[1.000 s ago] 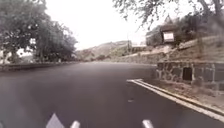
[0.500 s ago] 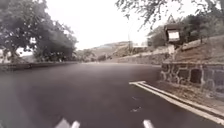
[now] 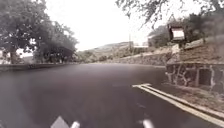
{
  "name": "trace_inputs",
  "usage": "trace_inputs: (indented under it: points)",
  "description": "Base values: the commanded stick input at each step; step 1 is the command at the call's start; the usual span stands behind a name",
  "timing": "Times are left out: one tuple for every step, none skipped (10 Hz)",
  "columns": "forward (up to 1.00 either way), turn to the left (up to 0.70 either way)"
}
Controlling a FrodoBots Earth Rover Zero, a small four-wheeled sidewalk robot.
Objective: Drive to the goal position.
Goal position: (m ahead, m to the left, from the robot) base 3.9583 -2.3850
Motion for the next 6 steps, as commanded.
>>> trace_inputs:
  points:
    - [0.50, 0.00]
    - [0.50, -0.47]
    - [0.50, -0.50]
    - [0.50, -0.50]
    - [0.50, -0.50]
    - [0.50, -0.20]
